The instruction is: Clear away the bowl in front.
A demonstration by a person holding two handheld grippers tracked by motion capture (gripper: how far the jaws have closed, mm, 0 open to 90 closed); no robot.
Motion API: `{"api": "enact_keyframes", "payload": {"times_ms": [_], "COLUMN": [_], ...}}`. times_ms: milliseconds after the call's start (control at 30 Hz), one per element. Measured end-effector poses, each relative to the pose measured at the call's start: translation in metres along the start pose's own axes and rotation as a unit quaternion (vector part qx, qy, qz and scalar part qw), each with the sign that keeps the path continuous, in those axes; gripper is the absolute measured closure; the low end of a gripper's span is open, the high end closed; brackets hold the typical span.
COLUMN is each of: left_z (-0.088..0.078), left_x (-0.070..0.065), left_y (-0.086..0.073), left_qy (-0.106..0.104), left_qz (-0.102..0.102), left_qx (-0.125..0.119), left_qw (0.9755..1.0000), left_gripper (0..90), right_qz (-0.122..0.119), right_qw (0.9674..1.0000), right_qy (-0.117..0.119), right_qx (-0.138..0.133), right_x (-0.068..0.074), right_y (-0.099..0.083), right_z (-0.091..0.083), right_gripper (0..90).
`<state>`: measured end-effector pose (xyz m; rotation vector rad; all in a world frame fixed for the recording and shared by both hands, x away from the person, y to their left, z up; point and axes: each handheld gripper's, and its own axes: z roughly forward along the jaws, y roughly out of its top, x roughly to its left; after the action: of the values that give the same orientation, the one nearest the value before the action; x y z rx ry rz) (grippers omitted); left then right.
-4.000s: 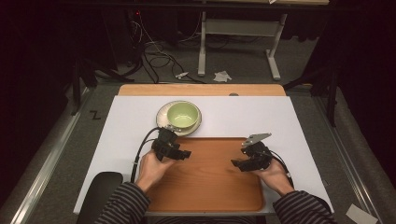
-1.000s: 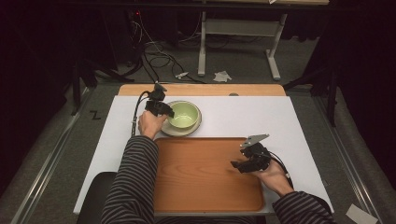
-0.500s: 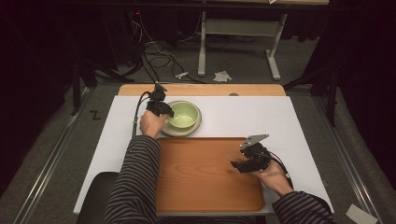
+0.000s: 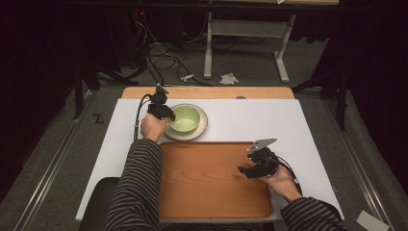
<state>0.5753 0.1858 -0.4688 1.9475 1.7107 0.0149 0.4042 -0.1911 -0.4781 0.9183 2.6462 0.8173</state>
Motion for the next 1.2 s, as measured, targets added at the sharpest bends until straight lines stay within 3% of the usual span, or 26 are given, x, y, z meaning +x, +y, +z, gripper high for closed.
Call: {"api": "enact_keyframes", "payload": {"times_ms": [433,733,1200], "left_z": [-0.004,-0.012,-0.034], "left_x": [-0.001,0.000,-0.004], "left_y": [-0.001,-0.001,-0.004], "left_qy": [-0.001,-0.015,-0.025], "left_qz": [0.006,0.003,0.023], "left_qx": [-0.003,-0.012,-0.024], "left_qw": [1.0000,0.9998,0.9991], "left_gripper": [83.6,83.6,83.6], "right_qz": [-0.003,-0.003,-0.001], "right_qw": [1.0000,1.0000,1.0000], "right_qy": [0.000,-0.001,-0.003], "right_qx": [0.000,0.000,0.000], "right_x": [0.000,0.001,0.001], "right_y": [0.000,0.000,0.000], "right_z": [0.000,-0.001,-0.001], "right_gripper": [37.2,37.1,37.2]}}
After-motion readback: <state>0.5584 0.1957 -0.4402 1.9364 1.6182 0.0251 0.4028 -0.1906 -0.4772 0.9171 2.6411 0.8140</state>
